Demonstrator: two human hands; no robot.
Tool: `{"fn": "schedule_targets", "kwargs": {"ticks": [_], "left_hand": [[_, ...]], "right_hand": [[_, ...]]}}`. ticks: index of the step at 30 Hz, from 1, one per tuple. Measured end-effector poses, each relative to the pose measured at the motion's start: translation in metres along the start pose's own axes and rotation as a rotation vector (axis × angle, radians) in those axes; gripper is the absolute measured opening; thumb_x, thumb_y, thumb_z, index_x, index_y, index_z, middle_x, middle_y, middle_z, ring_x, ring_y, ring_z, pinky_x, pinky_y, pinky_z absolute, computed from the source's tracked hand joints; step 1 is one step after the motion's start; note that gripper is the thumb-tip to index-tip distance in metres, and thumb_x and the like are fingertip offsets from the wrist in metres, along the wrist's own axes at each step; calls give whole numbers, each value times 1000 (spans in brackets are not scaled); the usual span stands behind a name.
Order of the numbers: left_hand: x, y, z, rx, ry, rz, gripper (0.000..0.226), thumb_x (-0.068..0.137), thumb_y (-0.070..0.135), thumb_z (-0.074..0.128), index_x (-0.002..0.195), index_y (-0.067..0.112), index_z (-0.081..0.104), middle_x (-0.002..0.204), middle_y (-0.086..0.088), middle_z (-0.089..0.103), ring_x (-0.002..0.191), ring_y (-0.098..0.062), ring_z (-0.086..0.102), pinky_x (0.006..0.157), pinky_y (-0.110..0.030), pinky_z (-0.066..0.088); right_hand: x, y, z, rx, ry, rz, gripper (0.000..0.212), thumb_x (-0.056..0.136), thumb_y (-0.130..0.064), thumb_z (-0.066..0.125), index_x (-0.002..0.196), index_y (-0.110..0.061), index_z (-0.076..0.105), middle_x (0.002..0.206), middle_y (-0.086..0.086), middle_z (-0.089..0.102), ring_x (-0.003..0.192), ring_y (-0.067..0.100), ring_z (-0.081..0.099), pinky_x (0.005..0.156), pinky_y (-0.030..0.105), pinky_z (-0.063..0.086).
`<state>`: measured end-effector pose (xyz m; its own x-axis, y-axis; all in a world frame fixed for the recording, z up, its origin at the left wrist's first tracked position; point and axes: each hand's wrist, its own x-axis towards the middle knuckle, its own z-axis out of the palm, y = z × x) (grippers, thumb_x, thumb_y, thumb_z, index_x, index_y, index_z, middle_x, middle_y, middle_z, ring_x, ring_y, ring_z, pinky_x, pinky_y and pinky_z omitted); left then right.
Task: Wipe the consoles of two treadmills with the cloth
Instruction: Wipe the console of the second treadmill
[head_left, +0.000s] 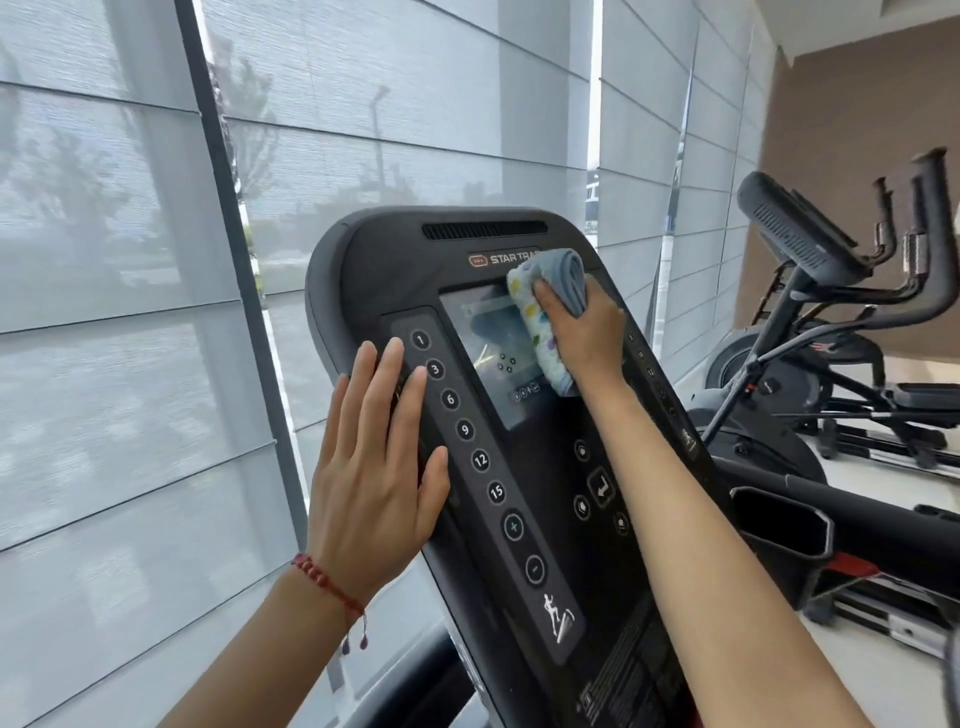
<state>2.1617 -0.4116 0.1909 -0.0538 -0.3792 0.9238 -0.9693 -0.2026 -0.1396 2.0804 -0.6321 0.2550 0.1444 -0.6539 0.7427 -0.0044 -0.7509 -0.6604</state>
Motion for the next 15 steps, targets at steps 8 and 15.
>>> {"fn": "schedule_targets", "kwargs": {"ticks": [8,15], "left_hand": [[2,-4,2,-1,-28,31,55,95,27,30,137,-6,35,148,-24,27,140,-36,16,112,-53,20],[3,-2,9,-73,13,-3,54,91,23,31,136,-7,37,147,-25,27,140,-38,15,111,-56,19]], "right_hand": [[48,47,-20,-60,71,148,37,83,-52,59,82,-16,51,72,1,55,70,25,59,73,38,52],[39,49,-19,-91,35,193,42,86,-48,56,93,-7,61,85,5,59,81,21,52,71,26,36]]}}
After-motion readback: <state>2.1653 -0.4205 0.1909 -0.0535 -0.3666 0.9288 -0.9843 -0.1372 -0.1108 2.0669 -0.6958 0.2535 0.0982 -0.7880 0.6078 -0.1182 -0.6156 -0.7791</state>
